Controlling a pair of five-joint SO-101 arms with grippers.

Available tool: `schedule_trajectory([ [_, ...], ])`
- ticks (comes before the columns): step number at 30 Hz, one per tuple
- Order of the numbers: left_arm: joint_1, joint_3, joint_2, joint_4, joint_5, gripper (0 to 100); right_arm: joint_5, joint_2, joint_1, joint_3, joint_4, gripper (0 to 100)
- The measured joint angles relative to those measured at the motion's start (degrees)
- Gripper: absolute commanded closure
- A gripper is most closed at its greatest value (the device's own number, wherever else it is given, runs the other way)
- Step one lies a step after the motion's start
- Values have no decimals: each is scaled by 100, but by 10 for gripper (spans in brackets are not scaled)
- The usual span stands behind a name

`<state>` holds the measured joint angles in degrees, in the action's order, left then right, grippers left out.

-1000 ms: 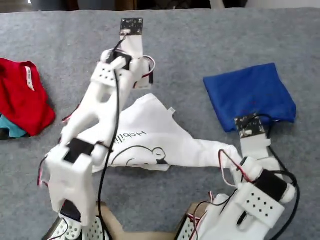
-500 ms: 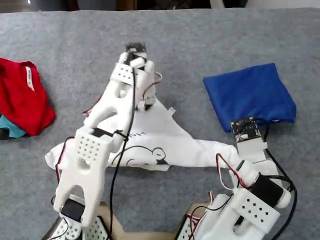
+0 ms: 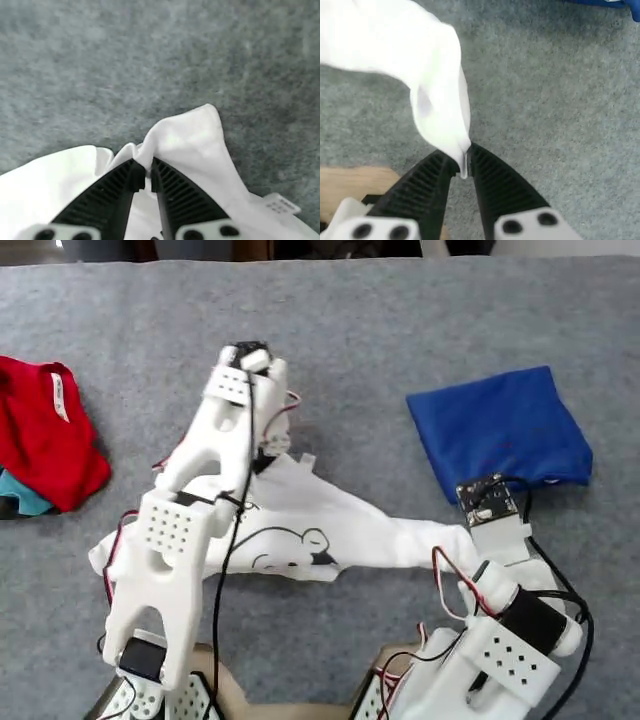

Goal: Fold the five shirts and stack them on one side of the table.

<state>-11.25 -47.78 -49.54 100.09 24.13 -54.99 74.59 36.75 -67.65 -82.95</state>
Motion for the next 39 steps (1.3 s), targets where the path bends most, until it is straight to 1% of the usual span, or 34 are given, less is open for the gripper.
schedule_trajectory([
  [5,448,360,870,0,-193,971,-53,-809,-255,404,-141,985],
  [8,782,545,1565,9,-193,971,149,-1582,-264,1055,-149,985],
  [11,1081,1020,2242,18,-229,970,299,-2356,-360,1916,-440,985],
  [13,1187,1556,2532,18,-369,934,352,-2840,-580,2479,-774,985],
  [15,1222,2198,2585,18,-475,860,360,-3226,-782,2910,-1064,985],
  [17,1222,2901,2567,-167,-510,801,369,-3455,-932,3103,-1196,985],
  [20,1415,3719,2479,-730,-527,801,369,-3552,-993,3147,-1248,985],
  [22,1600,3956,2435,-985,-527,799,202,-3552,-1002,3077,-1292,985],
  [24,1776,3974,2435,-1125,-440,802,-9,-3552,-976,2822,-1275,985],
  [26,1934,3824,2426,-1081,-352,802,-202,-3552,-826,2488,-1108,985],
  [31,2048,2734,2567,-316,-308,802,-571,-3596,-290,1837,-545,985],
  [34,2048,2224,2840,-53,-299,802,-642,-3596,-193,1556,-281,985],
  [39,2048,2066,3068,-44,-264,798,-642,-3596,-149,1319,62,985],
])
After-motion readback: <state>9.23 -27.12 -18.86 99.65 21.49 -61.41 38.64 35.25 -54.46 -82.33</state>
